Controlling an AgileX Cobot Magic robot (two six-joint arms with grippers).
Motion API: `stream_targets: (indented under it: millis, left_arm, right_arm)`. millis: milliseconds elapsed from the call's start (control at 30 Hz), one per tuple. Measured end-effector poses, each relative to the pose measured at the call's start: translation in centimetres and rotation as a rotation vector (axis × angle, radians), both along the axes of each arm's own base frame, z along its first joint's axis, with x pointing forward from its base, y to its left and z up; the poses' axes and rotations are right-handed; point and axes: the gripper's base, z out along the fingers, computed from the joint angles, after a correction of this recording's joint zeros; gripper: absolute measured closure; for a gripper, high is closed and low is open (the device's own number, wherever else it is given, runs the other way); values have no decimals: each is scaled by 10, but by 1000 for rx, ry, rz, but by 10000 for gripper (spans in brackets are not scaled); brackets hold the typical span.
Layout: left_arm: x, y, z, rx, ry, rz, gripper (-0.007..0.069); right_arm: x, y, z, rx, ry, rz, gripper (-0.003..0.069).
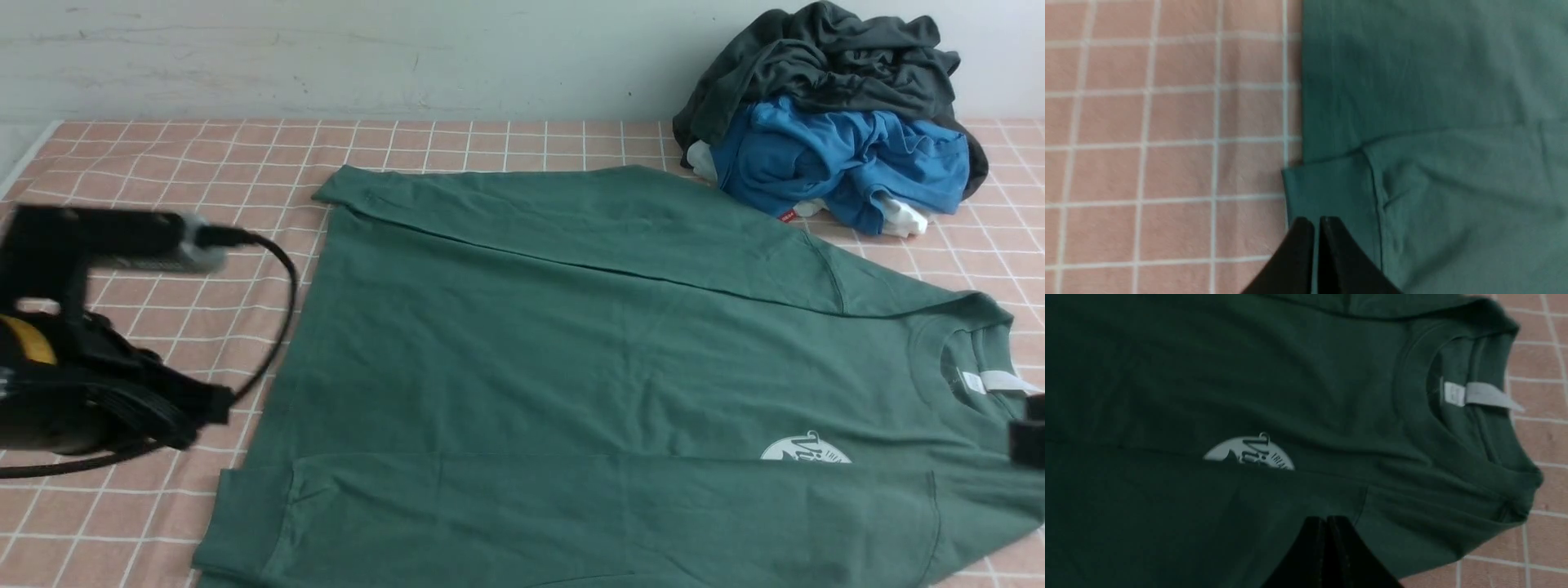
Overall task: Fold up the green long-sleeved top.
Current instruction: Use the left arm to clamp the cuff closest to it
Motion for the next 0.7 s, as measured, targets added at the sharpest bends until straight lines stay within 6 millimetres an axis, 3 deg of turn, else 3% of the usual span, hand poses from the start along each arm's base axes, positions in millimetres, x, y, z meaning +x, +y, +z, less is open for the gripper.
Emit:
stream_targets:
  millis: [33, 100, 233, 467, 600, 700]
  left_arm:
    - [0, 0, 0, 0, 0, 0, 609]
    - [16, -3, -25, 13, 100, 3, 589]
    - [40, 1, -48, -17, 205, 70, 544]
    - [71, 8, -78, -45, 299, 101, 369]
    - [76, 8, -87, -44, 308, 104, 388]
    - [78, 7, -90, -50, 312, 109, 487]
  right_arm:
    - [1, 1, -1, -3, 6, 12, 664]
    - [12, 11, -10, -22, 26, 93, 664]
    - [25, 22, -17, -22, 4, 159, 664]
    - [34, 29, -22, 1, -17, 177, 664]
    - [34, 29, -22, 6, -19, 175, 664]
    - [34, 29, -21, 8, -21, 174, 664]
